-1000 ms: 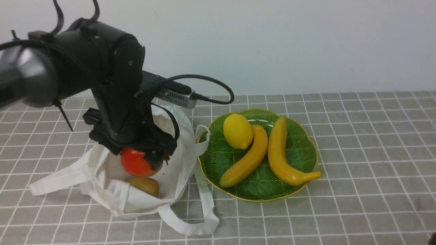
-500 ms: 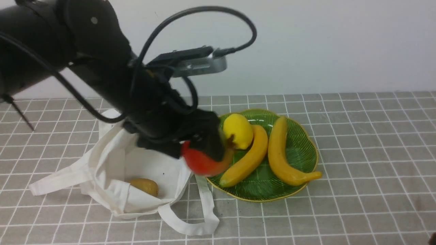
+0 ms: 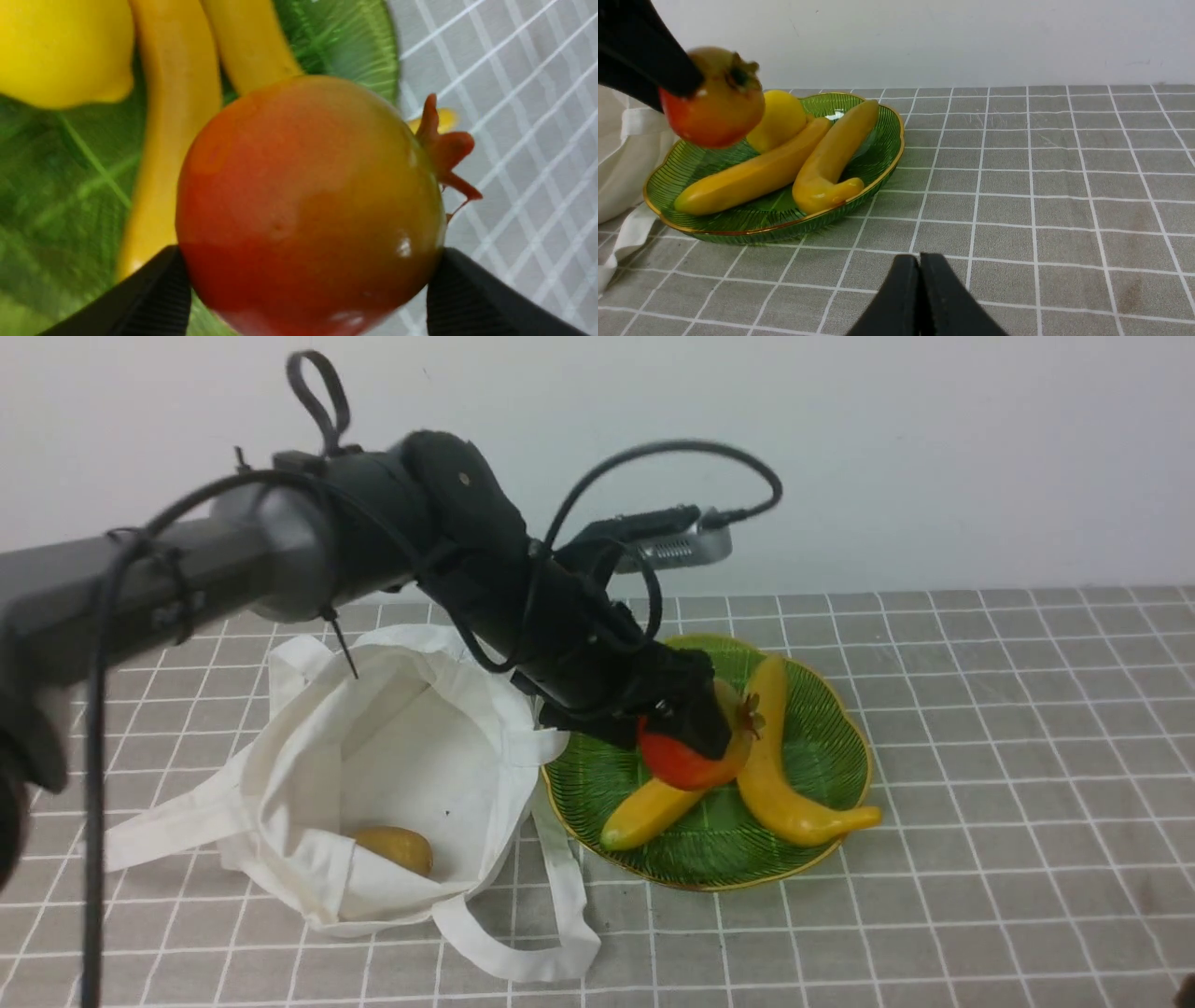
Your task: Take the fruit out of the bag on the grey coffee tablecloth and place them on the plate.
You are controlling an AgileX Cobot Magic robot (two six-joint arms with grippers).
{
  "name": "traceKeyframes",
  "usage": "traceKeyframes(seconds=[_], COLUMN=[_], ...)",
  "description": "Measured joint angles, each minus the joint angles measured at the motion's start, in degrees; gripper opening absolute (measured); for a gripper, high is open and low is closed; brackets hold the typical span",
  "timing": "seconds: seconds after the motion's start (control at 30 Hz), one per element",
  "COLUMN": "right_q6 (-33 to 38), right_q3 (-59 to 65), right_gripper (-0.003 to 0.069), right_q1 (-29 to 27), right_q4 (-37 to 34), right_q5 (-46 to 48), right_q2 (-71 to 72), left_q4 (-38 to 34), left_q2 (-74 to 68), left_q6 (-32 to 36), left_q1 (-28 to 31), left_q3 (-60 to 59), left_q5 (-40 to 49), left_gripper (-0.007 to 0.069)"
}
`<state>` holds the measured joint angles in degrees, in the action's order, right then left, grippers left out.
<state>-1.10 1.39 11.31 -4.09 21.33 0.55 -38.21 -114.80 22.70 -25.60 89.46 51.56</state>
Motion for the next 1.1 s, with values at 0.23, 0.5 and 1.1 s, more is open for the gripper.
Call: traceKeyframes(seconds=[0.23,0.5,1.1], right_q6=[0.0,0.0,0.0], right_q3=[0.0,0.0,0.0], right_gripper=[-0.0015,-0.0015,-0.0015], right_q1=[0.0,0.0,0.0], right_q4=[0.0,0.0,0.0], right_q5=[0.0,0.0,0.0], right_q2=[0.0,0.0,0.0], left_q4=[0.12,0.19,23.79], left_q2=[-1.73,-0.77,25.82], left_q6=[1.86,1.84,-5.6], left_q1=[0.21,1.06,5.32], left_q3=[0.51,0.58,6.98], left_q5=[-0.64,0.67,19.28], left_gripper=[0.0682,0.0662,-0.0008])
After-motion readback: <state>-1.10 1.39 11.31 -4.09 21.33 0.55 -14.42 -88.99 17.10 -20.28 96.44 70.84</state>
